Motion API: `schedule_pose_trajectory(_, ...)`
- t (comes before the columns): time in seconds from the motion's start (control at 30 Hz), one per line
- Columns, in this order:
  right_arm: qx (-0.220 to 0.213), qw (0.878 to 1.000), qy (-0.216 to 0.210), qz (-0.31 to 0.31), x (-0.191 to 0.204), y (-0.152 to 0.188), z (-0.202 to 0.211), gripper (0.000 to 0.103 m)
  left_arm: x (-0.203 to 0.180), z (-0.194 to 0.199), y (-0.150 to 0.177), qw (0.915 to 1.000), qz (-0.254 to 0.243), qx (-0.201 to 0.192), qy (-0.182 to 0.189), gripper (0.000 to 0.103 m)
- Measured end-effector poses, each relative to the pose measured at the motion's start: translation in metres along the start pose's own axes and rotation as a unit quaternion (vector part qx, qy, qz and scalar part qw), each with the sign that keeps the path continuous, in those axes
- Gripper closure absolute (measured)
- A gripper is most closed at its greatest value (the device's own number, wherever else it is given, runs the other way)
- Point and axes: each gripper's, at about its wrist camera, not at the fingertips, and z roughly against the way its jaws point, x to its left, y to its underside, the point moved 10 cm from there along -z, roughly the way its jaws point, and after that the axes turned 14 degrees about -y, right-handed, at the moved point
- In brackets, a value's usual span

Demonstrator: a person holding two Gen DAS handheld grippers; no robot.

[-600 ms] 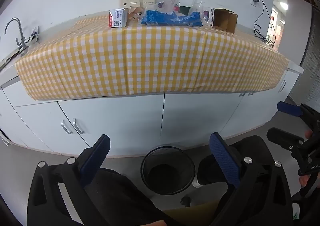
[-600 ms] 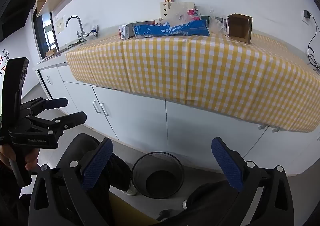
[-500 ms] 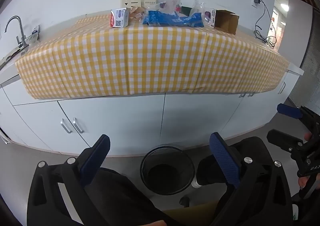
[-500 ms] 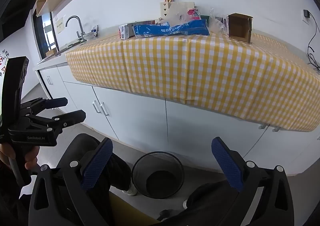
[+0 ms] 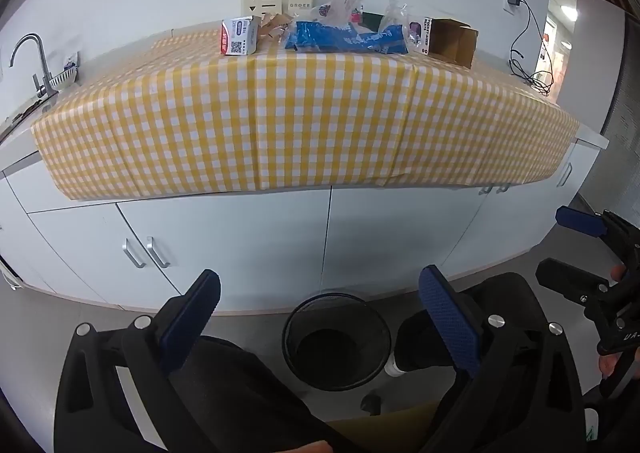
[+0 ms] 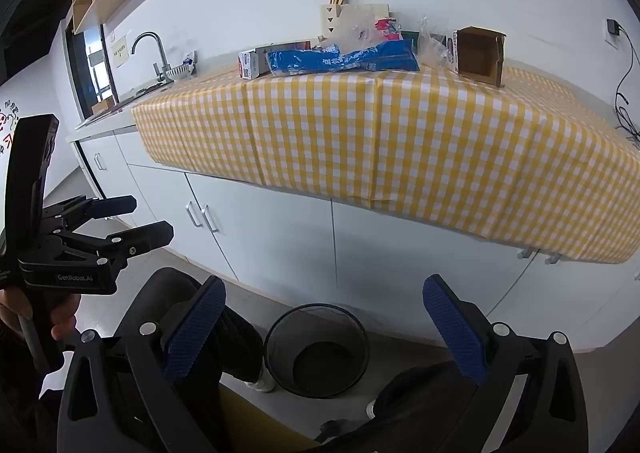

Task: Collect trash

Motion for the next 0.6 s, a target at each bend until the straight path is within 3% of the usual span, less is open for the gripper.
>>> schedule_pose_trajectory(0.6,0.000,1.000,0.000,-0.001,-0.0001,0.0005,0.0009,0.003,0.0010,0.0006,-0.0012,1.0000,-0.003,0.000,0.006,0.004)
